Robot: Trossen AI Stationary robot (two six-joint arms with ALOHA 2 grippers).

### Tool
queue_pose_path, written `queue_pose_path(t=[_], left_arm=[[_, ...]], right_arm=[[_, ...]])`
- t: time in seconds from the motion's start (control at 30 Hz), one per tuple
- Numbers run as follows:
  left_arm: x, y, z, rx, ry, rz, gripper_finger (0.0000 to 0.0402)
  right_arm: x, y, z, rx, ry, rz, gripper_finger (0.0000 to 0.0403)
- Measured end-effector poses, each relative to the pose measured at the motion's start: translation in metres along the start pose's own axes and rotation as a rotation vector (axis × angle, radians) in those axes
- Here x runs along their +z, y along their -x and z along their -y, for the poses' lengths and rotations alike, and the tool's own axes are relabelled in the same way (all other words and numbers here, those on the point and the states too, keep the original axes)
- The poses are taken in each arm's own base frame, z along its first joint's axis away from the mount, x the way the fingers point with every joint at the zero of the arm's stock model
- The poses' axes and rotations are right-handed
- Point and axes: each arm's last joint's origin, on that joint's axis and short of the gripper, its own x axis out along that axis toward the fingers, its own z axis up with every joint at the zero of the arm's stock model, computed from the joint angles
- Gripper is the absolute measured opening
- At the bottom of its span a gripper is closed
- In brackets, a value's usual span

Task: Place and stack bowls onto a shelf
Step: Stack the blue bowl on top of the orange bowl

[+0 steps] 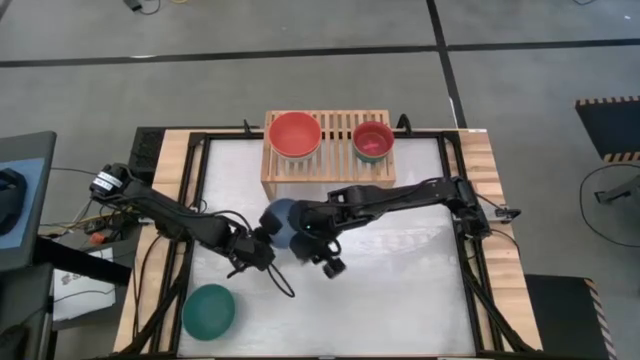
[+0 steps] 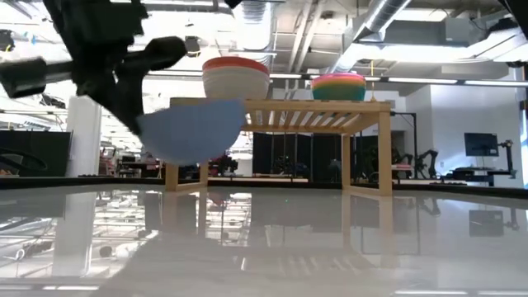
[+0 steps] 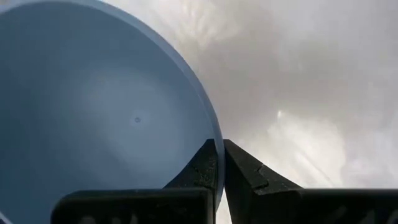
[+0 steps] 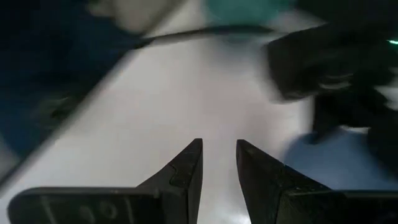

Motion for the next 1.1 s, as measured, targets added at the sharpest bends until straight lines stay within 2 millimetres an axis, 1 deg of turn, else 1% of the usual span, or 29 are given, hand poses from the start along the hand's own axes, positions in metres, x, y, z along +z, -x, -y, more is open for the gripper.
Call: queue_pose_path(t=[0.03, 0.1, 0.2, 0.3, 0.4, 0.5, 0.57, 0.63, 0.7, 0.77, 0.83, 0.9, 1.0, 1.07, 1.1], left_arm=[[0.000, 0.001, -0.001, 0.006, -0.002, -0.016, 0.0001], [0.003, 0.010, -0.009, 0.042, 0.008, -0.028, 0.0001], [0.000, 0.028, -0.017, 0.055, 0.022, -0.090, 0.0001], [-0.001, 0.053, -0.030, 0.057, 0.052, -0.095, 0.0001], [-0.007, 0.081, -0.043, 0.074, 0.069, -0.084, 0.0001], [-0.012, 0.108, -0.059, 0.119, 0.090, -0.021, 0.0001], [-0.017, 0.126, -0.073, 0.168, 0.098, 0.028, 0.0000], [-0.021, 0.140, -0.090, 0.225, 0.113, 0.066, 0.0000], [-0.026, 0.150, -0.108, 0.270, 0.140, 0.088, 0.0000], [-0.032, 0.157, -0.127, 0.290, 0.153, 0.111, 0.0000], [-0.037, 0.162, -0.145, 0.323, 0.157, 0.129, 0.0000], [-0.043, 0.163, -0.162, 0.340, 0.153, 0.133, 0.0000], [-0.053, 0.159, -0.185, 0.326, 0.126, 0.149, 0.0000], [-0.063, 0.154, -0.199, 0.312, 0.131, 0.147, 0.0000], [-0.068, 0.147, -0.205, 0.293, 0.128, 0.137, 0.0000]], right_arm=[[0.000, 0.003, 0.001, -0.061, -0.019, -0.023, 0.0123], [-0.003, 0.008, 0.002, -0.120, -0.042, -0.058, 0.0123], [-0.006, 0.022, -0.002, -0.105, -0.067, -0.098, 0.0123], [-0.006, 0.028, -0.010, -0.095, -0.063, -0.108, 0.0123], [-0.016, 0.025, -0.014, -0.098, -0.057, -0.093, 0.0122], [-0.039, 0.018, -0.014, -0.112, -0.100, -0.080, 0.0122], [-0.055, 0.010, -0.011, -0.143, -0.131, -0.020, 0.0122], [-0.075, -0.002, -0.010, -0.167, -0.170, 0.024, 0.0122], [-0.092, -0.014, -0.008, -0.193, -0.207, 0.101, 0.0122], [-0.111, -0.029, -0.011, -0.196, -0.253, 0.127, 0.0122], [-0.125, -0.043, -0.014, -0.193, -0.303, 0.147, 0.0122], [-0.140, -0.058, -0.018, -0.179, -0.351, 0.118, 0.0122], [-0.155, -0.074, -0.025, -0.179, -0.382, 0.064, 0.0122], [-0.158, -0.081, -0.030, -0.194, -0.381, 0.040, 0.0122], [-0.158, -0.083, -0.032, -0.199, -0.378, 0.034, 0.0122]])
